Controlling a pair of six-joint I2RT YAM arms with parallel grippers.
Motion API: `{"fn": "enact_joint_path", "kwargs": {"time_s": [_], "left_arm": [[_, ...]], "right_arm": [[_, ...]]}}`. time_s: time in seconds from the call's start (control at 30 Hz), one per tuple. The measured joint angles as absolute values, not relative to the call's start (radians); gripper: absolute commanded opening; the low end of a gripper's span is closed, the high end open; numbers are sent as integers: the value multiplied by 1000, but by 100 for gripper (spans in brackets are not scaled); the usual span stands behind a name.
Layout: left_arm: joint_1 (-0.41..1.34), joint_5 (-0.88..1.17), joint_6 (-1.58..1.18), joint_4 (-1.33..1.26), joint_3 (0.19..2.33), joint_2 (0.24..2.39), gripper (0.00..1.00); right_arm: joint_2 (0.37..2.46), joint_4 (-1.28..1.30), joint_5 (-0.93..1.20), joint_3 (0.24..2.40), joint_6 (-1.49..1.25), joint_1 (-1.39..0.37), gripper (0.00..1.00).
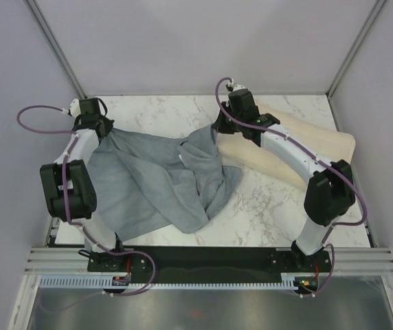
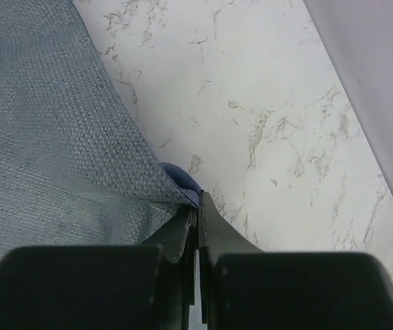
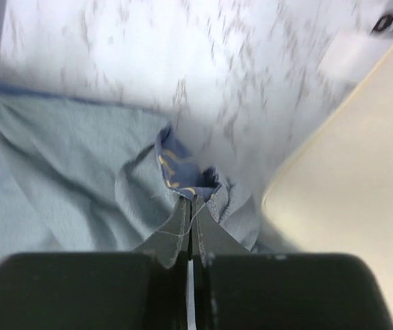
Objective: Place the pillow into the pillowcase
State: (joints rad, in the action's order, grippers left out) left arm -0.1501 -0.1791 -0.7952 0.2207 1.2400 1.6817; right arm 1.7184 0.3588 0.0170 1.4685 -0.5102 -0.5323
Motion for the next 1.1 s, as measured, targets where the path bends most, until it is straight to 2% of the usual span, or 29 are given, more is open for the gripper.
{"fn": "enact_joint_path", "kwargs": {"time_s": [0.03,0.07,0.1,0.13,0.17,0.2,0.23,0.37,0.47,0.5,0.53,0.57,0.67,0.77,0.87,1.03,1.07,1.1], "left_arm": [[-151,-178,-796,227,1283,1730,2],[-151,-175,-796,244,1327,1773,12],[-151,-172,-796,256,1366,1808,26],[-152,-168,-795,271,1402,1834,34],[-154,-154,-798,287,1436,1854,64],[-158,-141,-795,297,1460,1861,86],[-162,-128,-799,304,1472,1862,100],[-177,-97,-802,320,1479,1811,100],[-176,-67,-788,321,1432,1719,100],[-170,-61,-783,324,1405,1679,100],[-157,-53,-774,321,1370,1628,100],[-135,-47,-766,325,1334,1576,100],[-13,-49,-744,330,1237,1430,100],[133,-41,-730,327,1188,1356,100],[238,-43,-723,326,1139,1334,100],[306,-51,-710,336,1028,1332,100],[315,-51,-708,338,1010,1332,100],[327,-51,-704,339,989,1332,100]], "right_arm": [[1746,361,19,1509,-511,-519,0],[1791,364,19,1570,-511,-496,0],[1832,358,19,1623,-511,-475,5],[1872,369,17,1679,-509,-457,41],[1906,378,15,1725,-513,-444,51],[1944,382,6,1777,-505,-429,60],[1976,393,-1,1823,-504,-417,72],[1985,429,-23,1851,-483,-399,78],[1909,431,-44,1755,-460,-402,80],[1876,443,-51,1716,-455,-403,83],[1828,438,-58,1655,-448,-403,93],[1778,447,-68,1599,-442,-403,98],[1658,468,-112,1461,-413,-397,98],[1637,480,-142,1419,-395,-394,98],[1700,487,-180,1430,-387,-405,98],[1903,519,-306,1555,-377,-472,98],[1941,519,-336,1573,-378,-485,94],[1973,517,-368,1578,-379,-495,84]]}}
